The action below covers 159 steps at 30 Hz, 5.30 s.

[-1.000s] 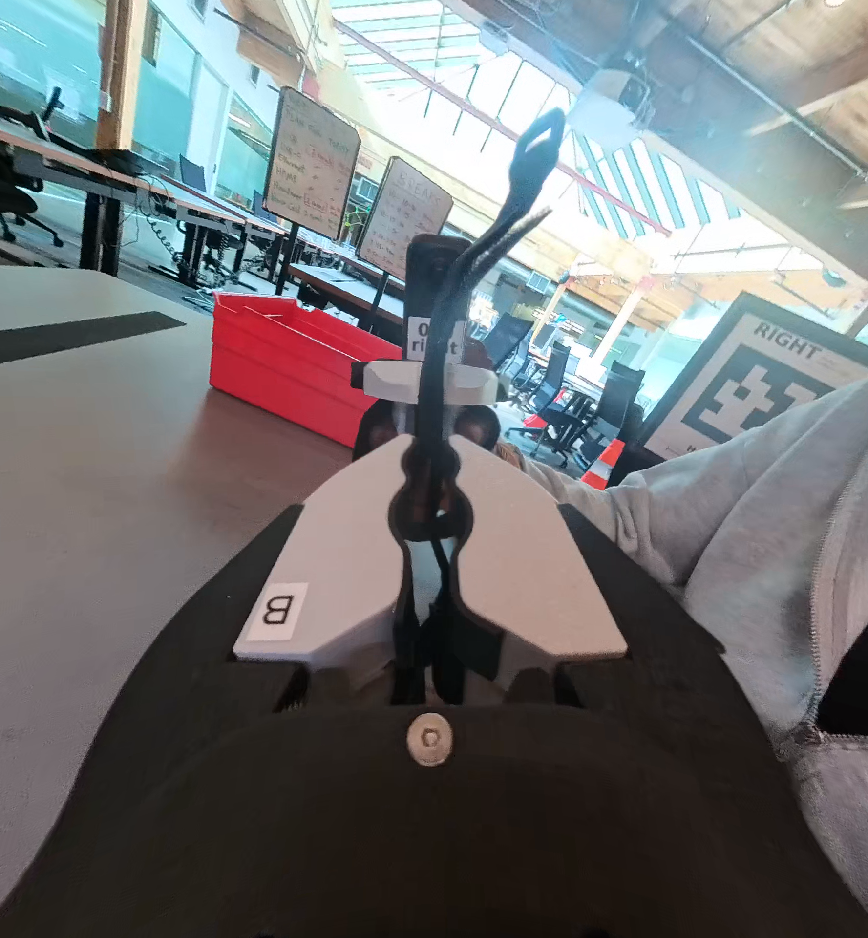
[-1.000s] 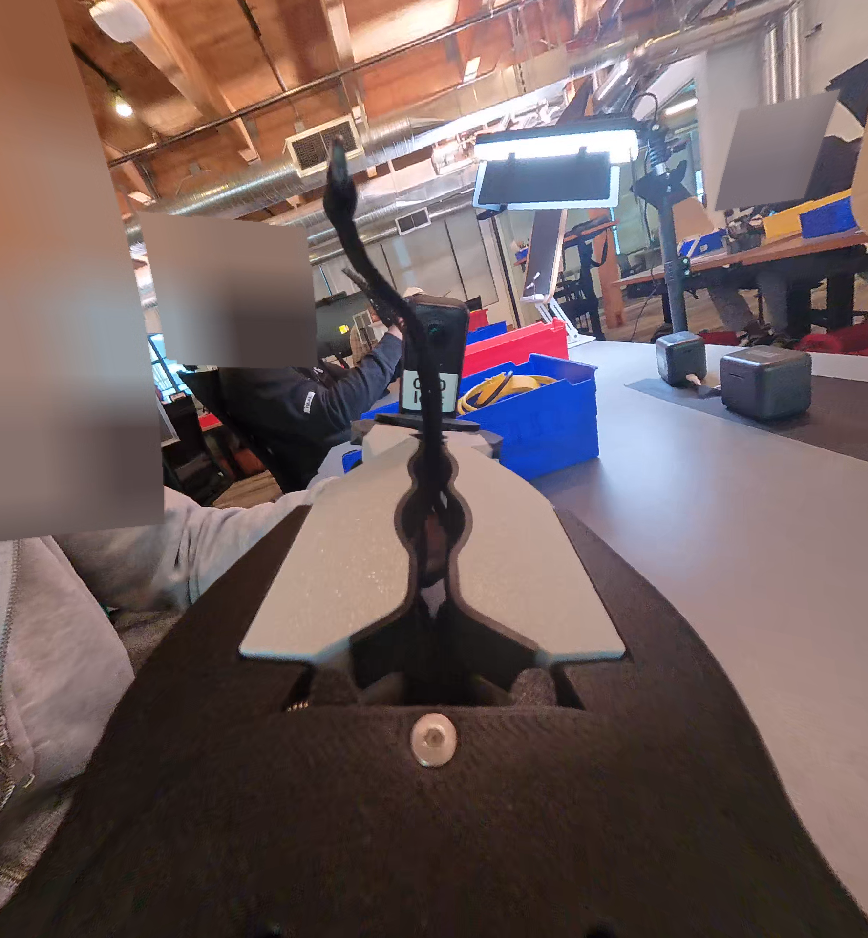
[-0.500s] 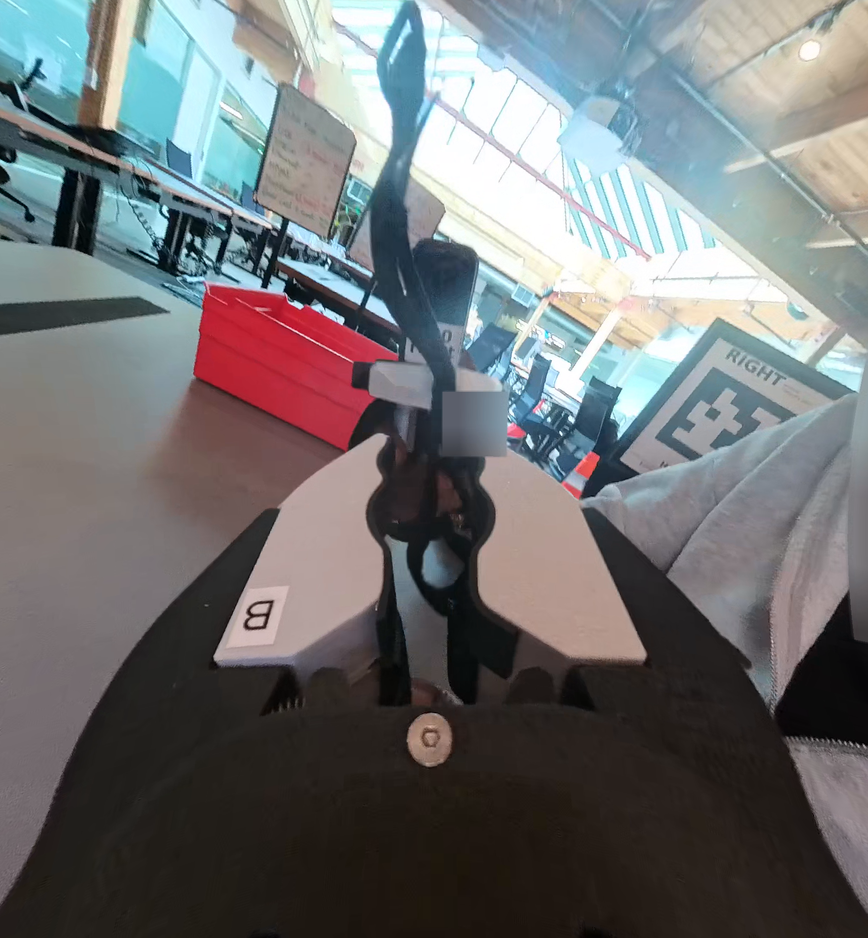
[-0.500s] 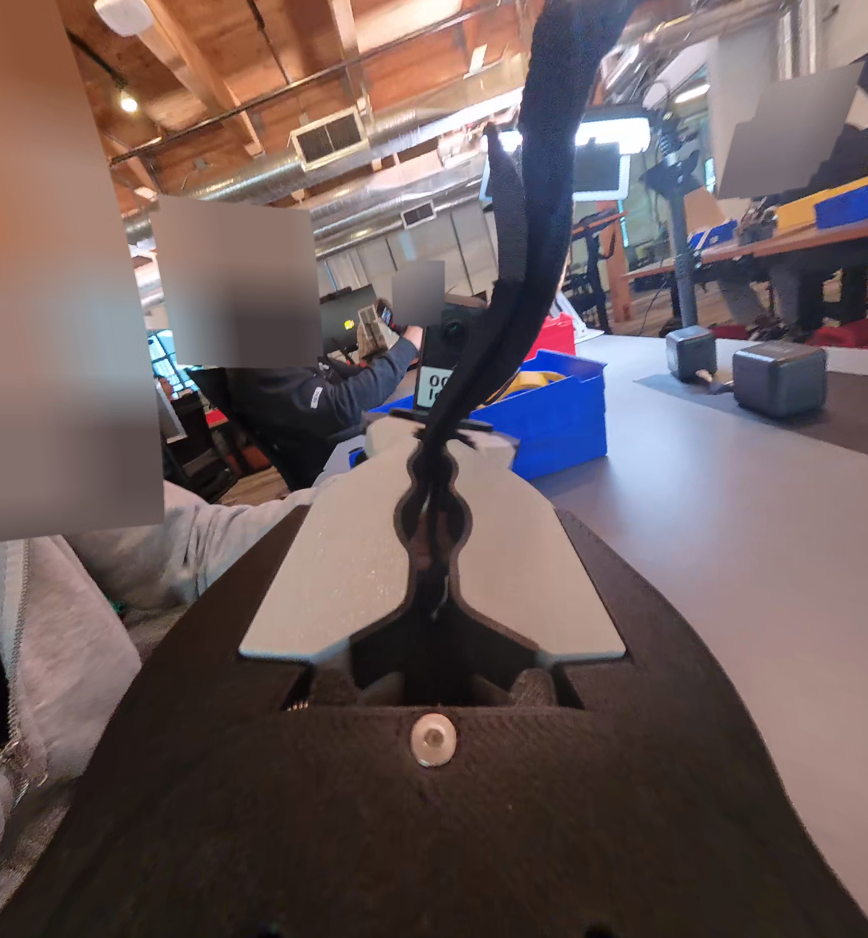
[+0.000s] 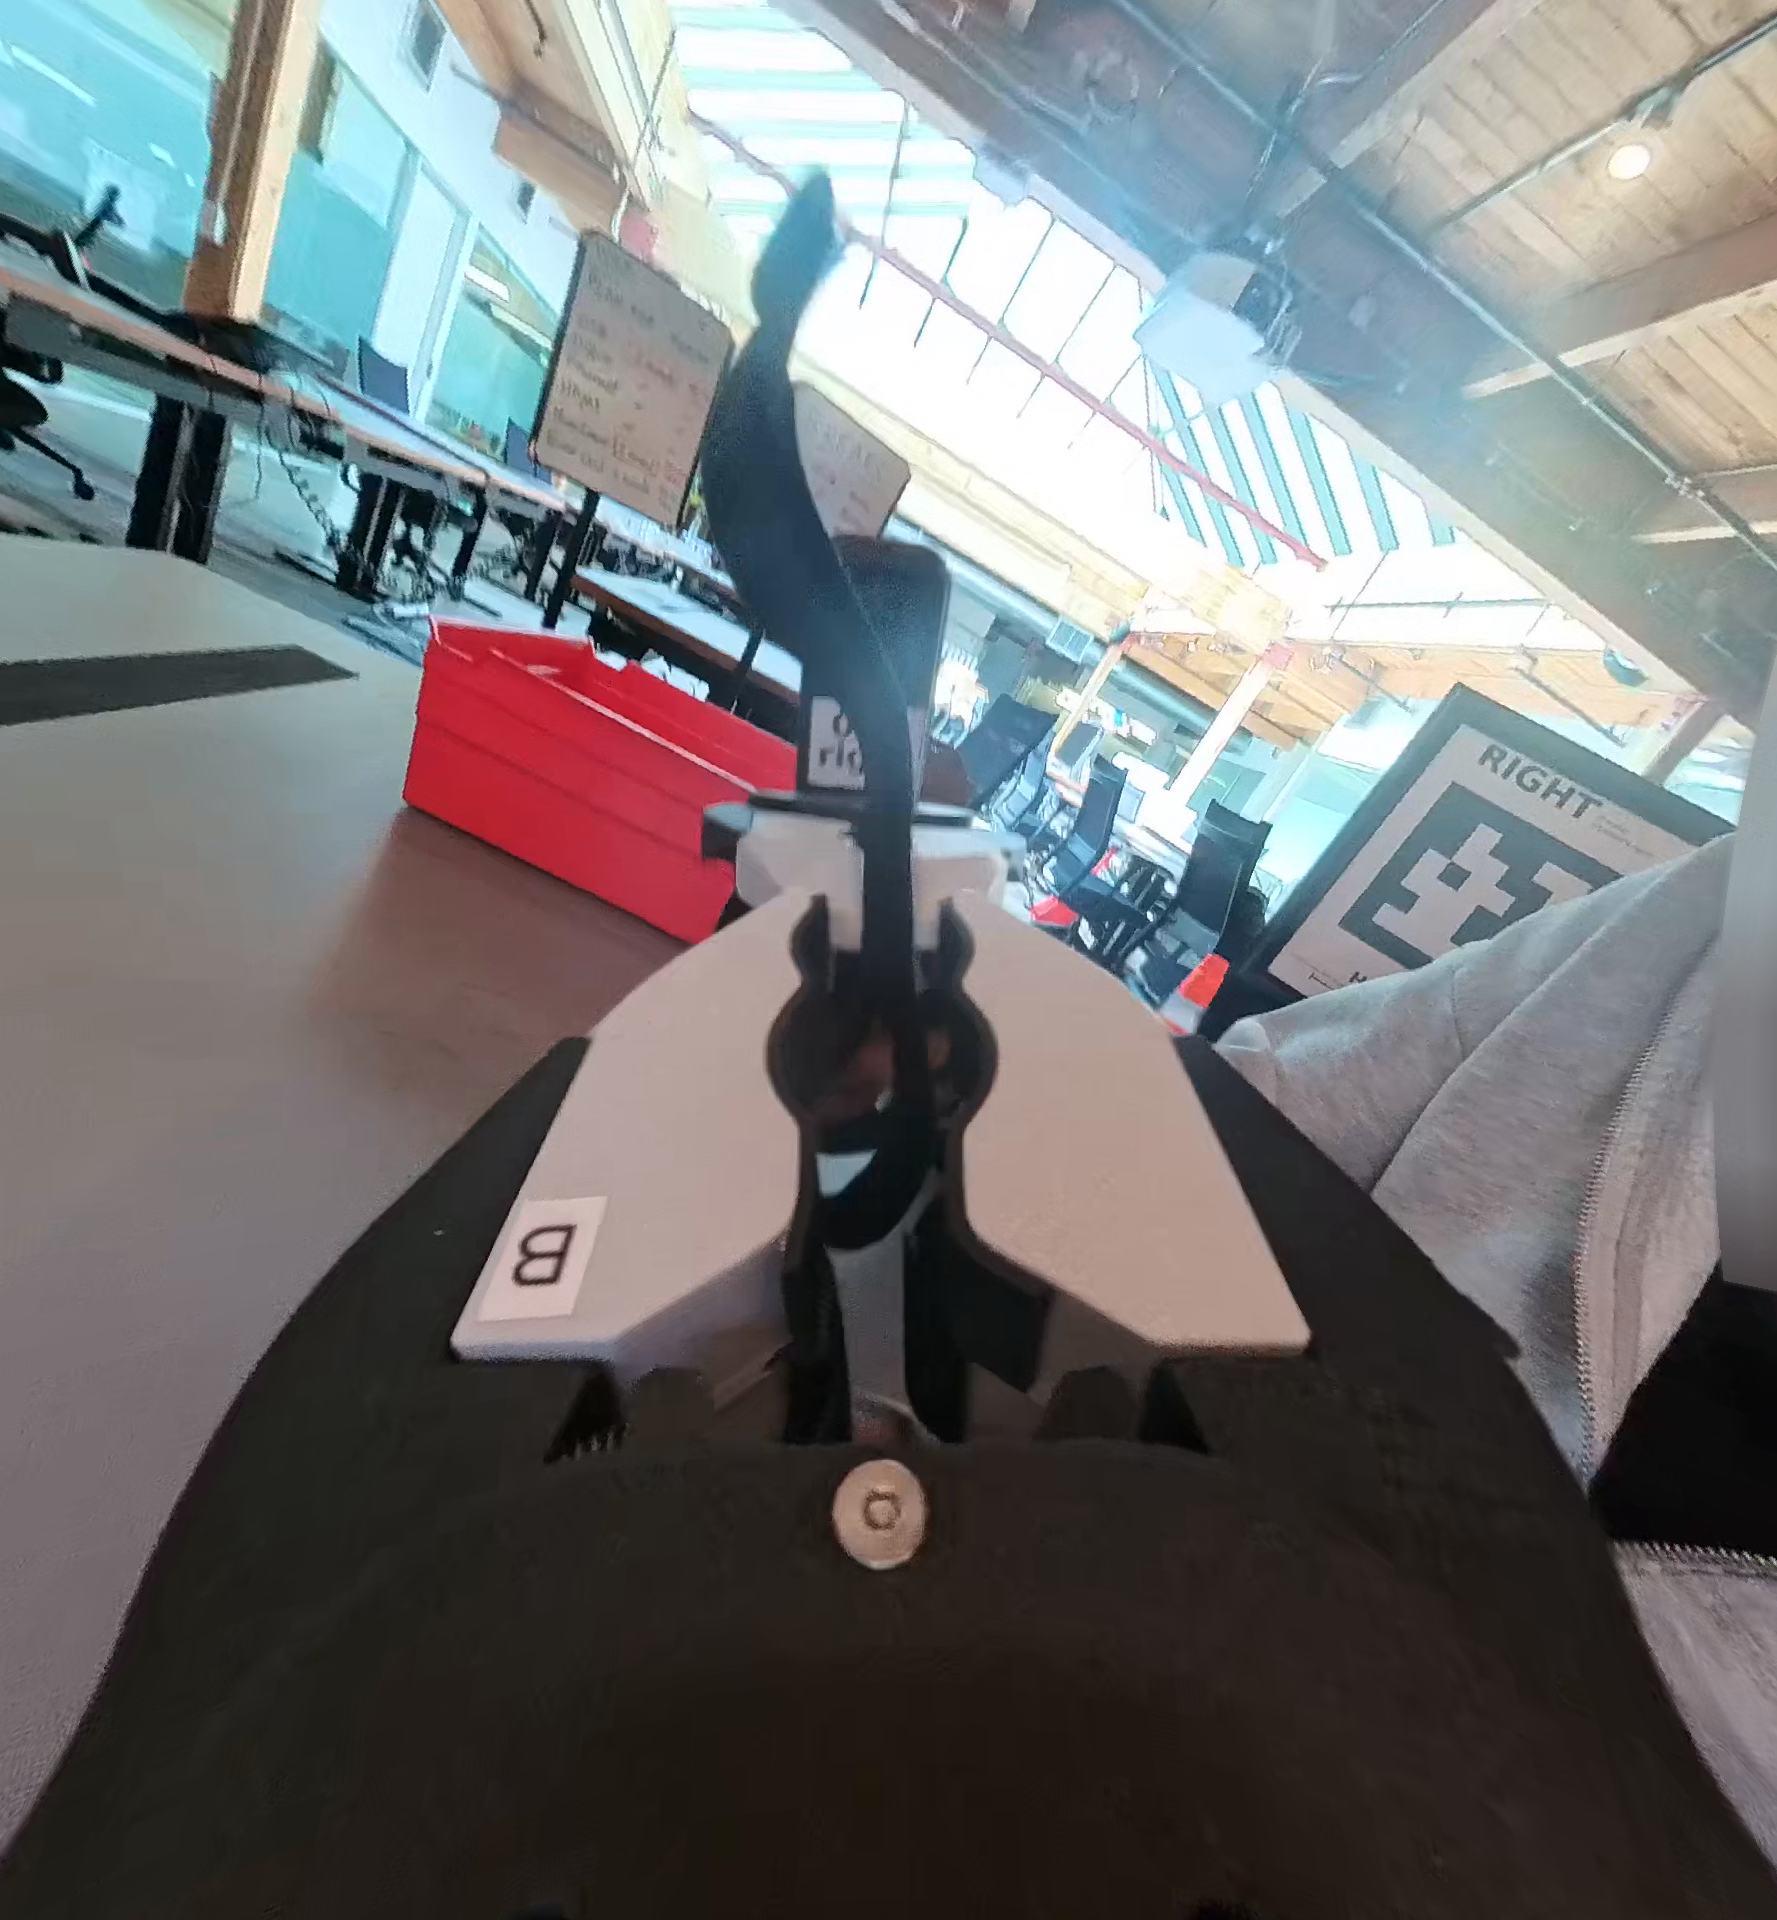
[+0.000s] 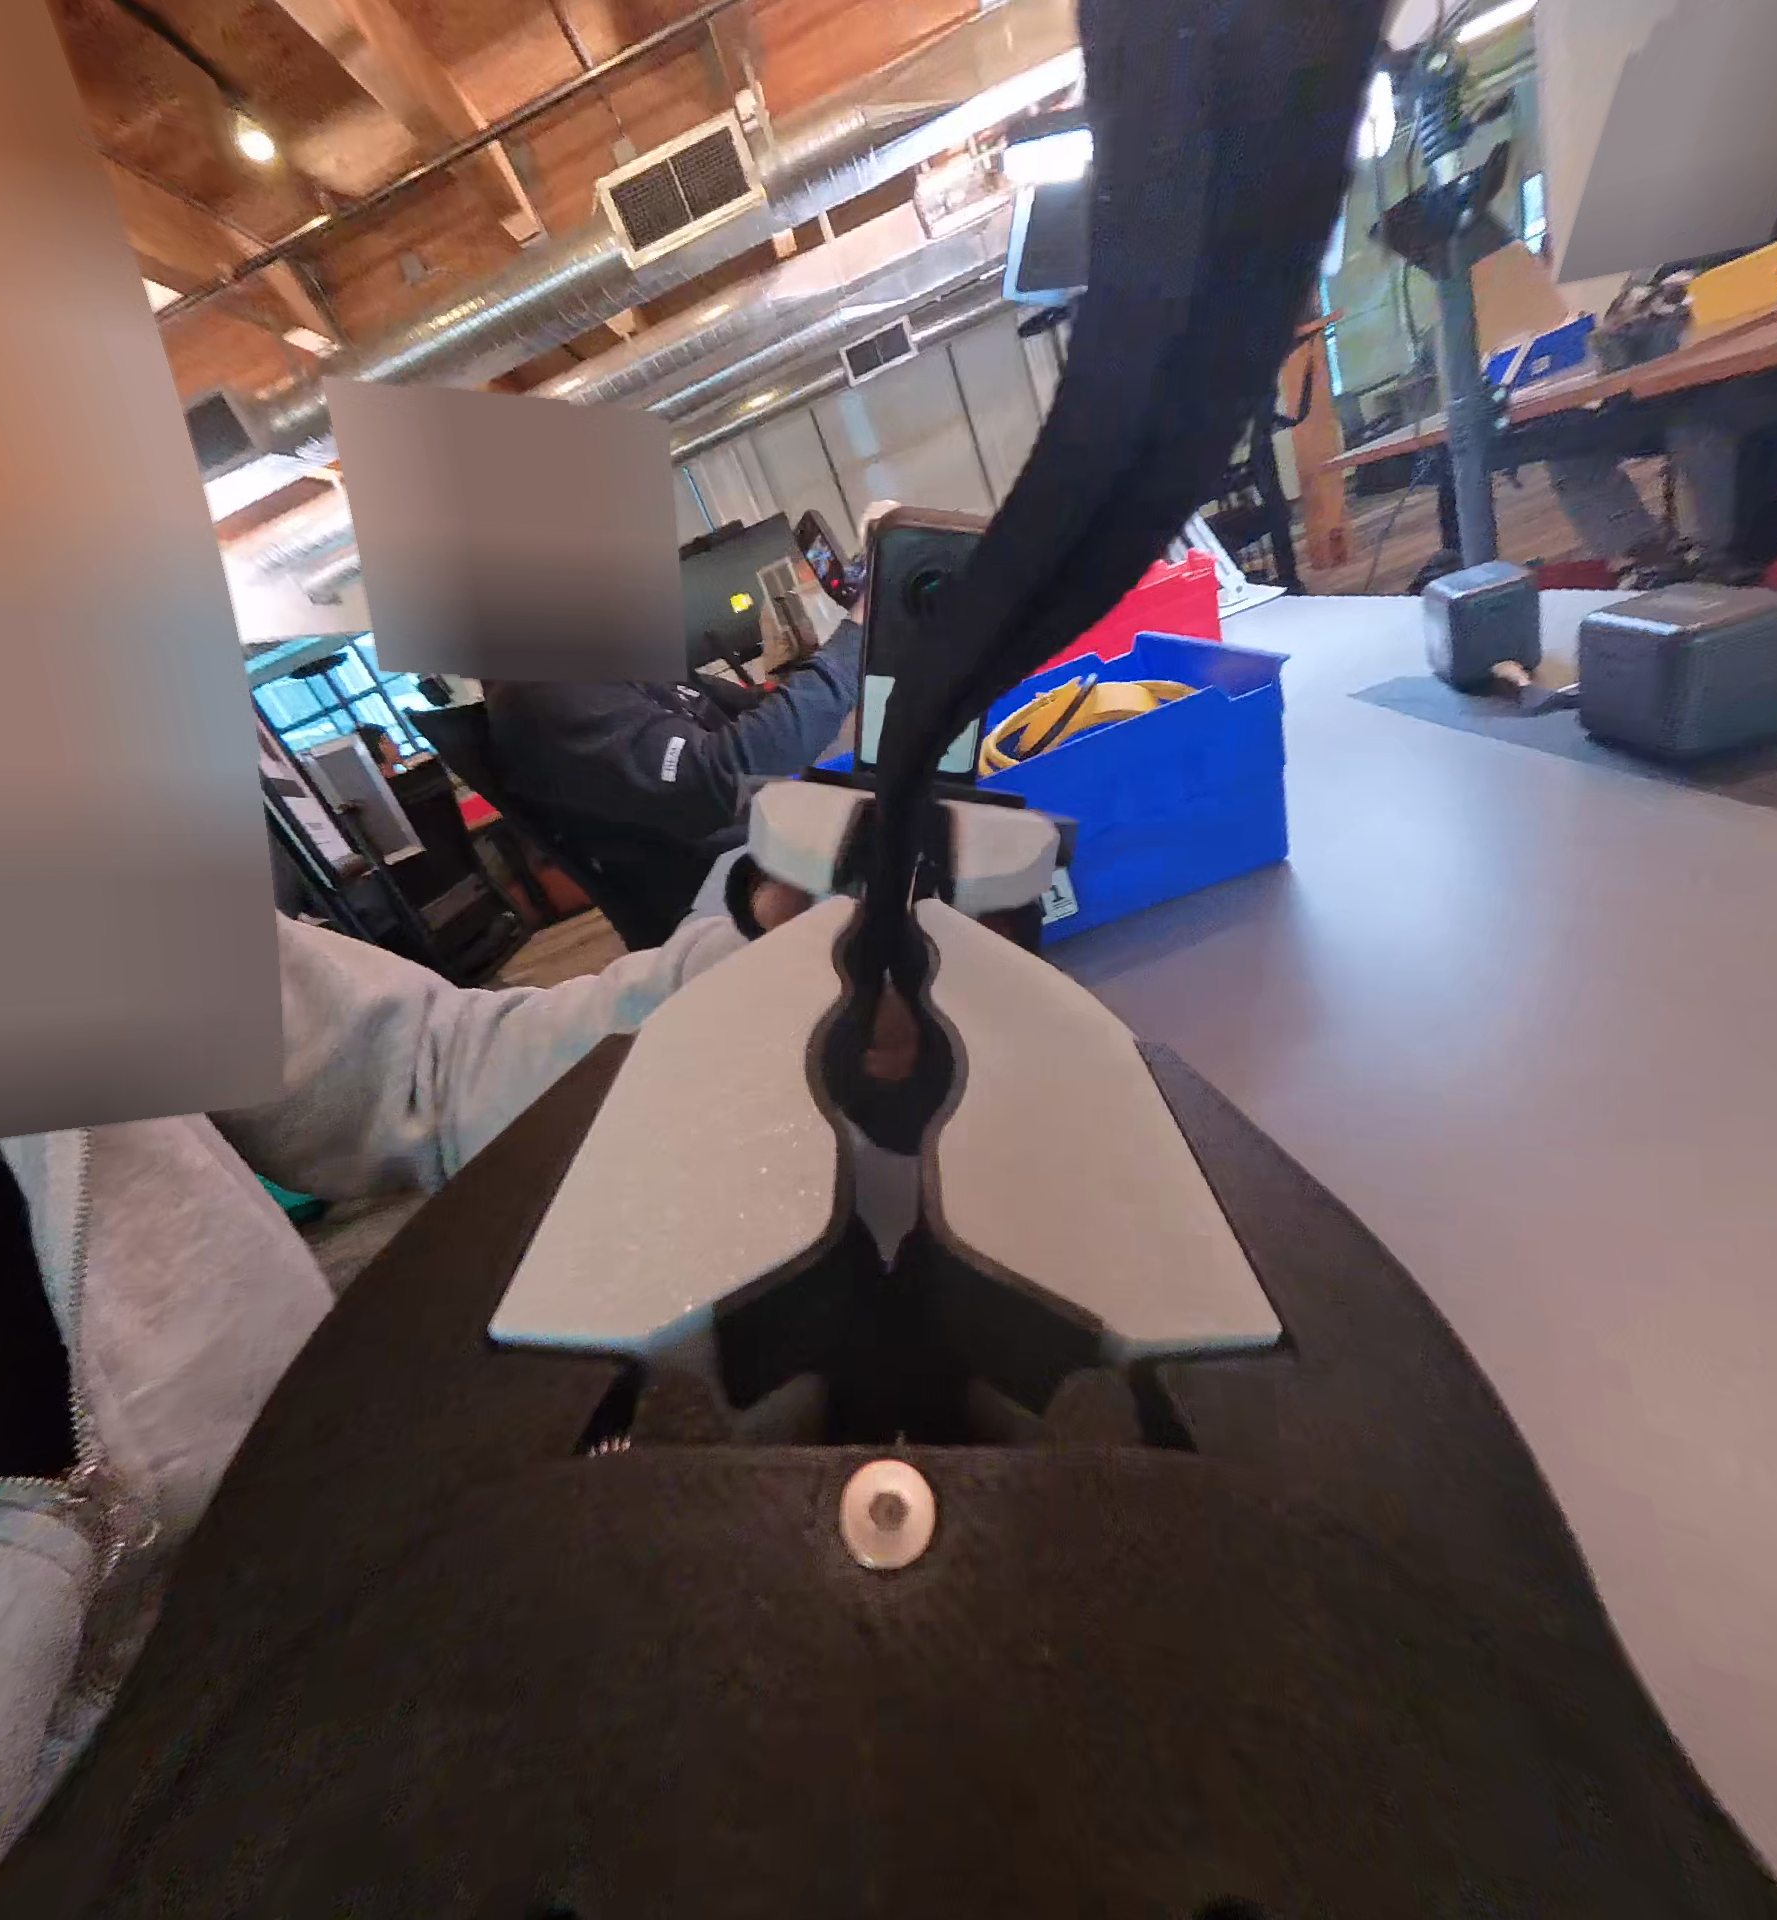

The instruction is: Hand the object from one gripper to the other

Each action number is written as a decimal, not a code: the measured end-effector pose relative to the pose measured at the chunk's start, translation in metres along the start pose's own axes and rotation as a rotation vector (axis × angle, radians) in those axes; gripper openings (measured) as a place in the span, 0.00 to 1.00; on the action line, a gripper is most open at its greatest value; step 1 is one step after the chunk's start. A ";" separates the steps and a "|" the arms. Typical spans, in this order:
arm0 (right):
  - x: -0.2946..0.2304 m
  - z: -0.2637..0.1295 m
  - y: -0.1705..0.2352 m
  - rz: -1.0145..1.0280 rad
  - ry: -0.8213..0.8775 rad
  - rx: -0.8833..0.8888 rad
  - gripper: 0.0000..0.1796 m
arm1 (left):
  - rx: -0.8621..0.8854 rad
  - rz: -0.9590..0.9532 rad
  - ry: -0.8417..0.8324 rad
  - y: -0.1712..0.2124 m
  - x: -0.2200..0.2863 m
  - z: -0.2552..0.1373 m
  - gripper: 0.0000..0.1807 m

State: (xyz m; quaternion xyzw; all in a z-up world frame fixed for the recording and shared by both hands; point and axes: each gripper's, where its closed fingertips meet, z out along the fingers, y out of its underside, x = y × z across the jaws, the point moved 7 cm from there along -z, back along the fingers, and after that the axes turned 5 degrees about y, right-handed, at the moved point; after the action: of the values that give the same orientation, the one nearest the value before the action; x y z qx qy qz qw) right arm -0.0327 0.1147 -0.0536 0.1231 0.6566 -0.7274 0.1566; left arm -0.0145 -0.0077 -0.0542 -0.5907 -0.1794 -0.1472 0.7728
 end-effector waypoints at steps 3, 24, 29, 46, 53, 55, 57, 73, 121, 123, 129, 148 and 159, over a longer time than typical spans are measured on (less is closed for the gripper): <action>0.001 -0.006 -0.006 -0.020 0.023 0.038 0.03 | -0.092 -0.007 0.012 0.008 -0.001 0.003 0.12; 0.000 -0.008 -0.007 -0.039 0.032 0.021 0.03 | -0.099 0.056 -0.029 0.007 0.000 0.003 0.04; -0.007 -0.013 -0.018 -0.492 0.253 0.055 0.35 | 0.060 -0.104 0.005 -0.006 -0.005 -0.007 0.03; -0.036 0.005 0.012 -1.758 0.623 -0.196 0.07 | 0.021 -0.262 0.143 0.003 -0.003 0.000 0.07; -0.019 -0.023 -0.025 -0.999 0.572 0.075 0.01 | 0.173 0.024 -0.093 -0.012 -0.009 -0.011 0.30; -0.009 -0.037 -0.036 -0.714 0.520 0.175 0.01 | 0.202 0.132 -0.228 -0.016 -0.013 -0.016 0.31; 0.001 -0.048 -0.042 -0.497 0.486 0.235 0.01 | 0.202 0.209 -0.351 -0.017 -0.018 -0.021 0.32; -0.035 -0.106 -0.137 -0.545 0.716 0.187 0.01 | -0.256 0.438 -0.895 0.009 -0.054 -0.034 0.35; 0.069 -0.339 -0.087 0.089 1.535 -0.327 0.03 | -0.497 0.541 -0.898 0.030 -0.059 -0.020 0.35; 0.075 -0.337 -0.083 0.107 1.525 -0.341 0.03 | -0.497 0.538 -0.901 0.030 -0.060 -0.021 0.35; 0.095 -0.331 -0.071 0.149 1.488 -0.376 0.04 | -0.499 0.539 -0.902 0.030 -0.060 -0.021 0.35; 0.053 -0.252 -0.149 -0.118 1.235 -0.003 0.30 | -0.480 0.522 -0.889 0.029 -0.059 -0.021 0.35; -0.083 -0.067 -0.191 -0.153 0.207 0.213 0.65 | -0.443 0.504 -0.875 0.026 -0.057 -0.020 0.36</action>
State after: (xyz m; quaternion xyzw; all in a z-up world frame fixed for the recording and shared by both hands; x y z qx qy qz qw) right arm -0.0320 0.2039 0.1463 0.1628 0.5958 -0.7863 0.0184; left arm -0.0515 -0.0195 -0.1071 -0.7700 -0.3016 0.2675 0.4945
